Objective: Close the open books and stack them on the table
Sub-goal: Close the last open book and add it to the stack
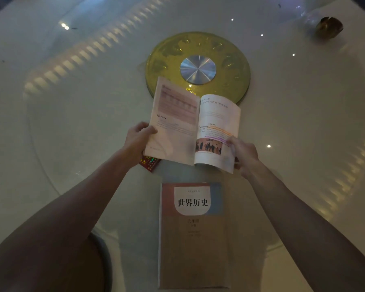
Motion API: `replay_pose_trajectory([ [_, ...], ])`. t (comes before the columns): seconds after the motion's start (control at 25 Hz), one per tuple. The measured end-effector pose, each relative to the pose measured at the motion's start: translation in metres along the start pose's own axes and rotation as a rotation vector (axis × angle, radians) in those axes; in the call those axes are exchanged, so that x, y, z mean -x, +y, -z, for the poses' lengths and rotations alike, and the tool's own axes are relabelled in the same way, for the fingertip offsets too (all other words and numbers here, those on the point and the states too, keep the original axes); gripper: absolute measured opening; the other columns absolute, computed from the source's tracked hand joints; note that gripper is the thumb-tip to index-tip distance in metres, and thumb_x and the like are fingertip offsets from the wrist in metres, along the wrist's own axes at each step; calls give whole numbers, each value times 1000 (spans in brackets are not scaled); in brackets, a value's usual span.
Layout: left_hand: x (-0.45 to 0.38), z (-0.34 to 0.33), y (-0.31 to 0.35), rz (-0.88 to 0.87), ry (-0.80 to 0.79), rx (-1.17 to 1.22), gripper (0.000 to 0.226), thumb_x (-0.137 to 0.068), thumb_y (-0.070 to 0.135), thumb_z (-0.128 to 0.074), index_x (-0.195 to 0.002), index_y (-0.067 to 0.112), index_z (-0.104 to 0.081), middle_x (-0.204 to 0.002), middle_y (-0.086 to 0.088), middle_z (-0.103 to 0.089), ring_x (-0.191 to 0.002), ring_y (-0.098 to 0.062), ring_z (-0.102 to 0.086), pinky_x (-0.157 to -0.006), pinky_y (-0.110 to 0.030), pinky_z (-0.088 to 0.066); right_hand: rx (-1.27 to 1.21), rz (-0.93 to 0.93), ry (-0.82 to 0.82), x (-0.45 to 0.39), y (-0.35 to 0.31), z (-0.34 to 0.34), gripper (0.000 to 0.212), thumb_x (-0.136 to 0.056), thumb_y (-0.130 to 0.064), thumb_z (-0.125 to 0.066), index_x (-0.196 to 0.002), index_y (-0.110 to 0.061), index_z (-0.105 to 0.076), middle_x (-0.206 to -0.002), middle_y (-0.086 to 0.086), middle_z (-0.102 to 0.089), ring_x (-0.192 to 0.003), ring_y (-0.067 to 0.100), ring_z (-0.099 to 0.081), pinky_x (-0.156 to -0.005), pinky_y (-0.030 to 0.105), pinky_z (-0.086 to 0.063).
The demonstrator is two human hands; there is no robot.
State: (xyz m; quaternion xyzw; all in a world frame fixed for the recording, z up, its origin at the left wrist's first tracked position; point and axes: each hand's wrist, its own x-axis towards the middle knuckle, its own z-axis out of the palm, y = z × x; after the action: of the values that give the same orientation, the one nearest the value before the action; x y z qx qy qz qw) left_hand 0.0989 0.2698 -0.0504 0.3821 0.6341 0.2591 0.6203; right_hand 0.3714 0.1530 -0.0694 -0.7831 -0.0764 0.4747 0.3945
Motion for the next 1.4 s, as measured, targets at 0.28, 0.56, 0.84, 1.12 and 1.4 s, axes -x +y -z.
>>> replay_pose_trajectory([
  [0.28,48,0,18,60,-219,270,19,-88,-2,-57,-81,16,-54,-79,-7,-69,-65,-21,-67,-52,-28,-57,-246,-146,-357,29,3,11,38,-98,-35,-52,-126,-14,-66,-98,10,-80,-85,26,-75,-82,43,-60],
  [0.56,86,16,18,77,-315,388,11,-88,6,-56,-94,15,-53,-94,-8,-69,-81,-26,-69,-68,-37,-55,-276,-136,-438,60,16,16,47,-90,-42,-62,-130,-17,-69,-112,8,-79,-101,28,-74,-67,38,-62],
  [0.84,125,28,27,-17,-229,259,18,-88,2,-59,-83,19,-55,-84,-5,-68,-68,-22,-66,-54,-34,-52,-312,-44,-361,94,27,26,43,-90,-11,-66,-129,5,-66,-118,22,-75,-87,27,-74,-70,35,-60],
  [1.12,173,36,3,-219,-160,-85,20,-84,9,-72,-73,22,-63,-81,-7,-66,-68,-19,-58,-54,-26,-45,-143,164,-363,158,32,28,40,-89,8,-49,-121,-10,-64,-106,17,-74,-78,27,-72,-61,36,-59],
  [1.4,235,-8,-67,-254,-435,-335,24,-94,14,-67,-116,9,-75,-109,-8,-71,-94,-18,-67,-62,-13,-50,1,199,-420,208,62,9,43,-101,-43,-52,-115,-8,-73,-96,16,-78,-80,32,-74,-67,41,-59],
])
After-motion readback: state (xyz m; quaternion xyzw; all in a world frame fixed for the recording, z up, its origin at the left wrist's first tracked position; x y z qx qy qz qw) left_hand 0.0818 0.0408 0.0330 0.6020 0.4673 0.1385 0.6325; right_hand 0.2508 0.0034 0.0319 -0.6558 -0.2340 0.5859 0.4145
